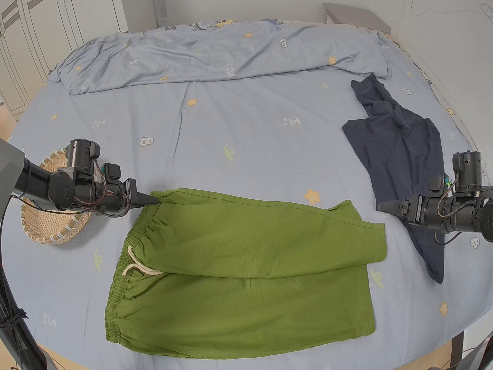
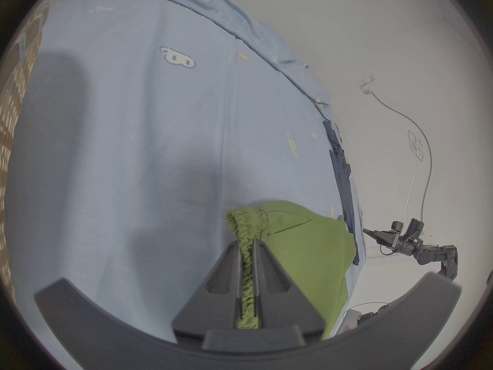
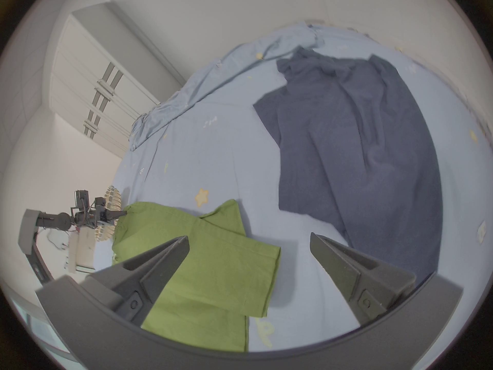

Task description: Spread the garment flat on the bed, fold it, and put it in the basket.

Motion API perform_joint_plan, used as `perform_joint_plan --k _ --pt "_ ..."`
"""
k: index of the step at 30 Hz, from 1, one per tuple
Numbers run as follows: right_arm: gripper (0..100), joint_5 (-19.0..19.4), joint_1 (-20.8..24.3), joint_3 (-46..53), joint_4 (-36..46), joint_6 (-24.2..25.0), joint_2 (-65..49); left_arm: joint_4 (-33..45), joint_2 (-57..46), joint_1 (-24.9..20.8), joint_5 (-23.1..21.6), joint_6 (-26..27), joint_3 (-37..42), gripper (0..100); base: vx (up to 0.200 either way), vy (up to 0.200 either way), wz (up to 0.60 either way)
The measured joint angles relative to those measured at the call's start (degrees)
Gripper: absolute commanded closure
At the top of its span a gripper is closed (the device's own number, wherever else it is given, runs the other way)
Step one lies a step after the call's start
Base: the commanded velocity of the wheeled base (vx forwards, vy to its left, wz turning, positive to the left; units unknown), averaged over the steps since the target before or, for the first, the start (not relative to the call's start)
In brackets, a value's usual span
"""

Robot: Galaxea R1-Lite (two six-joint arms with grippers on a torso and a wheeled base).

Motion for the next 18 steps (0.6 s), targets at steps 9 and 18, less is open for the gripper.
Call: perform_joint_plan --k 9,18 --pt "0 7.18 -3.50 1.79 -0.23 1.21 3.30 0.02 -1.21 0.49 0.00 -0.09 0.39 100 0.000 0.000 0.00" --pt "0 8.92 -2.65 4.19 -5.58 1.40 6.66 0.00 -1.49 0.55 0.00 0.11 0.50 100 0.000 0.000 0.00"
